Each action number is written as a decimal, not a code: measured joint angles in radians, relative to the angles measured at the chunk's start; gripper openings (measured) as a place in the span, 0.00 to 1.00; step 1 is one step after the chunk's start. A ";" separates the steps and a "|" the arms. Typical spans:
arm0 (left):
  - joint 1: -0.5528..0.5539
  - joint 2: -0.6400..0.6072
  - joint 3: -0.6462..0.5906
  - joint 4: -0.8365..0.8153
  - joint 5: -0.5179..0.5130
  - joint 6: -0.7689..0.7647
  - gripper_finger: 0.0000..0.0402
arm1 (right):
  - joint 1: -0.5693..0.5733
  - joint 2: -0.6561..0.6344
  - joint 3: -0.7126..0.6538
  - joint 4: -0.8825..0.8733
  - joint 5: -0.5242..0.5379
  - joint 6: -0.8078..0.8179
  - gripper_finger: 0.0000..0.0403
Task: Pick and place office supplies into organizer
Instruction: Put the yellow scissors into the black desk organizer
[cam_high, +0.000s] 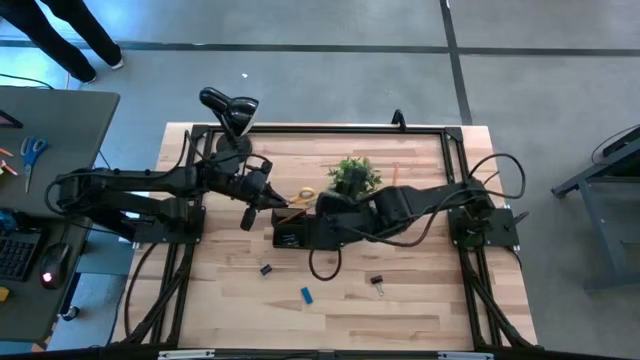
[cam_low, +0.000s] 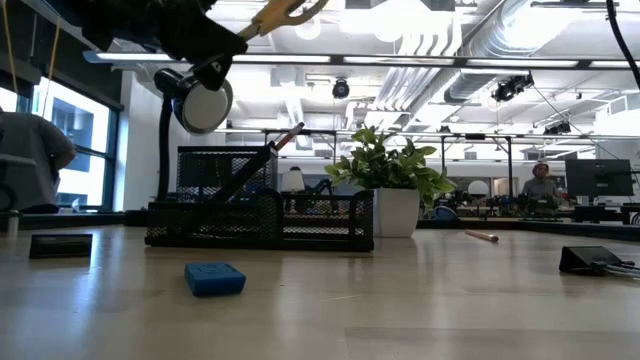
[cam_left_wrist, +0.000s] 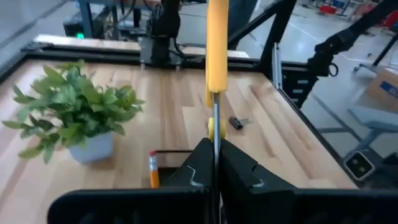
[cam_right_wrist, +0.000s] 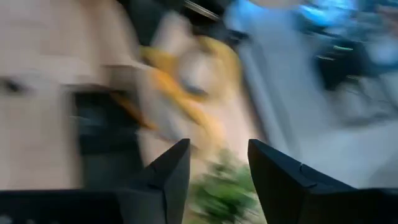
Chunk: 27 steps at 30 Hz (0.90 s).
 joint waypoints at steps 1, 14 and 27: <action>0.000 0.000 0.000 0.002 -0.002 0.004 0.00 | -0.003 0.000 0.000 0.047 -0.045 -0.030 0.40; 0.001 -0.006 0.001 0.020 0.041 0.041 0.00 | -0.032 -0.008 0.000 0.036 -0.072 -0.020 0.40; 0.000 -0.006 0.001 0.032 0.067 0.040 0.00 | -0.032 -0.003 0.000 0.038 -0.165 -0.047 0.18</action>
